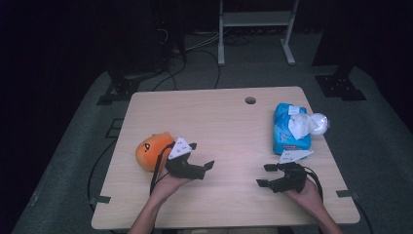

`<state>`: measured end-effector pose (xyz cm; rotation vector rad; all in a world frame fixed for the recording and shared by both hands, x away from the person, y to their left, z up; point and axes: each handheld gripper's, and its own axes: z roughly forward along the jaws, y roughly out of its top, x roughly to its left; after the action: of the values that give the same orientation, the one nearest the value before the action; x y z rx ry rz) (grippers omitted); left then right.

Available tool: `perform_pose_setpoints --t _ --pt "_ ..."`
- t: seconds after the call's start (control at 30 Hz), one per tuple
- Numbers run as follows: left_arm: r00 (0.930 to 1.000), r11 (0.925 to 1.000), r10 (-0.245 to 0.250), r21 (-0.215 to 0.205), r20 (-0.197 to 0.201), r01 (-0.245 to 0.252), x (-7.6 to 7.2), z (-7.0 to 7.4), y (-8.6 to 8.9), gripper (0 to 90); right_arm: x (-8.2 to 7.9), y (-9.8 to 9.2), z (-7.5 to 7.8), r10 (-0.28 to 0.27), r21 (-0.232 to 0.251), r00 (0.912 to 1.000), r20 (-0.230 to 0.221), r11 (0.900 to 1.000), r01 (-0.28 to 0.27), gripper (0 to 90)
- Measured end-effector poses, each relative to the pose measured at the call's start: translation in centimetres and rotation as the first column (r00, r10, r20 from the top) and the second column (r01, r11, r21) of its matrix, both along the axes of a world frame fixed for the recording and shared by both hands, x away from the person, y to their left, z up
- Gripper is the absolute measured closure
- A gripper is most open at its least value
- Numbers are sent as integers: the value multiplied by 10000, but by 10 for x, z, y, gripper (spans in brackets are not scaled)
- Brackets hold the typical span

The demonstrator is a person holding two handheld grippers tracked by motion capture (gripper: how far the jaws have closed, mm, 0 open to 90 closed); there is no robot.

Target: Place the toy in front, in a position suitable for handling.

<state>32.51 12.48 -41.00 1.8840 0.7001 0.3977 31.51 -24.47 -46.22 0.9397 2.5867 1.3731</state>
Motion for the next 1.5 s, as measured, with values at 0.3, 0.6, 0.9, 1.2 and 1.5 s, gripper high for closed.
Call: perform_pose_setpoints --t 0.3,0.6,0.9,1.2,1.5 --pt "9969 9986 511 88 601 -518 -1 18 21 89 -1 1 0 26 -49 10000 7 10000 -26 261" --pt "9828 9882 1531 -94 1029 -1529 3 32 57 89 0 1 0 65 -151 10000 -2 9999 -65 261" --pt "9600 9661 2574 -119 1106 -2577 8 31 92 89 -1 3 -1 136 -213 9999 -20 9997 -137 261" --pt "9420 9454 3259 -227 802 -3251 13 22 122 89 -2 4 -1 220 -249 9998 -38 9994 -220 261" --pt "9402 9408 3388 11 355 -3390 20 4 136 89 -2 6 -2 303 -407 9995 -68 9987 -305 261"
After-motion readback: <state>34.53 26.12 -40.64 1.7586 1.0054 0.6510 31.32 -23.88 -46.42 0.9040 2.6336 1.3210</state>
